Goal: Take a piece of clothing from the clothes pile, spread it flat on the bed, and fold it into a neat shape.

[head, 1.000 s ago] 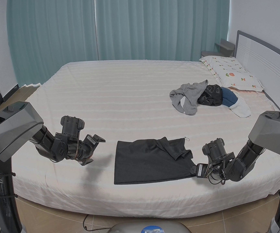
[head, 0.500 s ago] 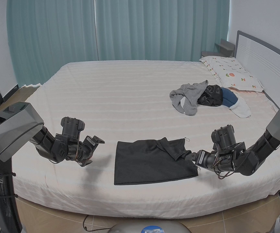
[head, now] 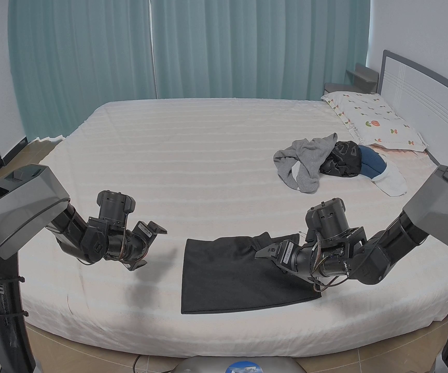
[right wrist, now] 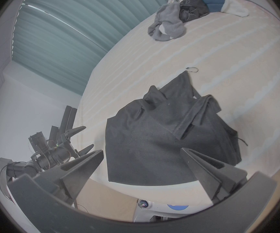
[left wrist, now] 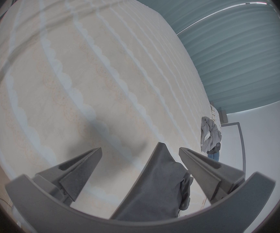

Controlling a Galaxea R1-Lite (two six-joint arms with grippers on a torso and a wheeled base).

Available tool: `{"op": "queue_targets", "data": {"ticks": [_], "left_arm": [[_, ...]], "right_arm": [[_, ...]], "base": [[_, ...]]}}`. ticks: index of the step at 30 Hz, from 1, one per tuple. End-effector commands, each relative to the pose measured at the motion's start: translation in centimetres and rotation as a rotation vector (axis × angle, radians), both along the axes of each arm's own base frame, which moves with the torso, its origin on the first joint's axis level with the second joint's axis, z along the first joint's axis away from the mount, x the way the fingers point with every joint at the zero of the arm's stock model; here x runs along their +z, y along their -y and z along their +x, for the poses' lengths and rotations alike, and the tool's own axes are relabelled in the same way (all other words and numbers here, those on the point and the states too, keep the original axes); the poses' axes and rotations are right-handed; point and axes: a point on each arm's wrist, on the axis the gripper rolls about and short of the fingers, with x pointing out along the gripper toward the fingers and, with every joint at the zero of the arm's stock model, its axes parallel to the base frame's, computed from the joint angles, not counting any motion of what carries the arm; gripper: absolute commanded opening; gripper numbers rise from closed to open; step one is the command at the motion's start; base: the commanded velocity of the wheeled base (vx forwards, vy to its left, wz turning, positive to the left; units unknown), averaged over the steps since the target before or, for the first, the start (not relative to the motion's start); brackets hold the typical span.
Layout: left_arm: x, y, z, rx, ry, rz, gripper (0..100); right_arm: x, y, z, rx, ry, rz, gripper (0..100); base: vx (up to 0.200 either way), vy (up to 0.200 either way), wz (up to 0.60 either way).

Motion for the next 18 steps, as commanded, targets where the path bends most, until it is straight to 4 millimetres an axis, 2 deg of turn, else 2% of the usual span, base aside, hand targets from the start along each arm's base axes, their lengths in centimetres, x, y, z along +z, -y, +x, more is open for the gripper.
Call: {"op": "queue_targets", "data": {"ticks": [1,5,7,9,15,18], "left_arm": [[-0.1,0.2,0.0,-0.007,-0.002,0.004,100],[-0.2,0.2,0.0,-0.007,-0.003,0.004,100],[-0.1,0.2,0.0,-0.007,-0.002,0.004,100],[-0.2,0.2,0.0,-0.008,-0.003,0.004,100],[-0.1,0.2,0.0,-0.006,-0.001,0.002,100],[-0.1,0.2,0.0,-0.005,-0.001,0.001,100]], "right_arm": [[-1.9,-1.1,0.6,0.021,-0.029,-0.014,100],[-3.3,-0.8,1.7,0.002,-0.065,-0.041,100],[-3.4,-0.7,1.9,-0.001,-0.066,-0.041,100],[-4.0,-0.1,3.3,-0.034,-0.056,-0.049,100],[-3.3,1.6,6.5,-0.122,0.015,-0.029,100],[-3.4,3.3,8.4,-0.188,0.067,-0.043,100]], "base": [[0.000,0.000,0.00],[0.000,0.000,0.00],[0.000,0.000,0.00],[0.000,0.000,0.00],[0.000,0.000,0.00],[0.000,0.000,0.00]]}}
